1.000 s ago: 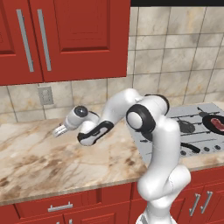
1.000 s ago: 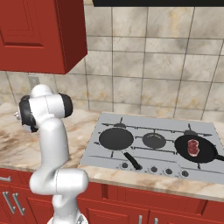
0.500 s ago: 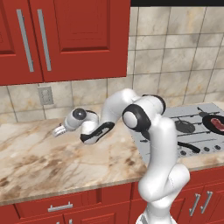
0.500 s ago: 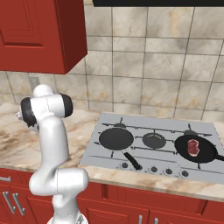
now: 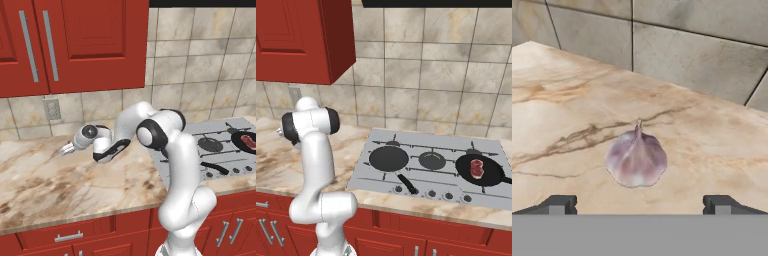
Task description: Place both pans onto different burners. Then place the garlic and the steak on different pans.
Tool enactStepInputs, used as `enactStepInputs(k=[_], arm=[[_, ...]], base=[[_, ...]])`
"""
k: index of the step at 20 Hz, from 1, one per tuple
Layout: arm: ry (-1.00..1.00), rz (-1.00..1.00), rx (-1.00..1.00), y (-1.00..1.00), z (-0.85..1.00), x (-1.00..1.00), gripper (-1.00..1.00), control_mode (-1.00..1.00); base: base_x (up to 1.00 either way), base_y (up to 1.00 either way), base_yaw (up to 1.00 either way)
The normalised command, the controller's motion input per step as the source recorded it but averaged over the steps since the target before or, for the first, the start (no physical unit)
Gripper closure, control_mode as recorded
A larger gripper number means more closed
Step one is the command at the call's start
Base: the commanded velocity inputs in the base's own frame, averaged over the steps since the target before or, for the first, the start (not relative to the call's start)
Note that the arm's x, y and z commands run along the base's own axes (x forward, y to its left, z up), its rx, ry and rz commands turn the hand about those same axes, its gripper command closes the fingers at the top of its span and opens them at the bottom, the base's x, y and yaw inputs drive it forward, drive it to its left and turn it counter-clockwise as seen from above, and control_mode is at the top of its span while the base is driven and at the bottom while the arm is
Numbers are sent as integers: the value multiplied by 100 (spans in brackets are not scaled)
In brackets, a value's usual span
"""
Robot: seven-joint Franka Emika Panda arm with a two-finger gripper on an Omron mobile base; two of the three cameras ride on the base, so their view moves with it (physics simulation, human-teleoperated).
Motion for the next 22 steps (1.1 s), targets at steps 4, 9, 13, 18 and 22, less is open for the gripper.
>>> enactStepInputs(k=[4,9,13,18,22], arm=[[0,-1,0,6,0,21,-100,-100],[1,0,0,15,-1,10,-100,-100],[1,0,0,18,-4,13,-100,-100],[0,0,0,11,-15,12,-100,-100],[0,0,0,2,-27,21,-100,-100]], base=[[0,0,0],[0,0,0],[0,0,0],[0,0,0],[0,0,0]])
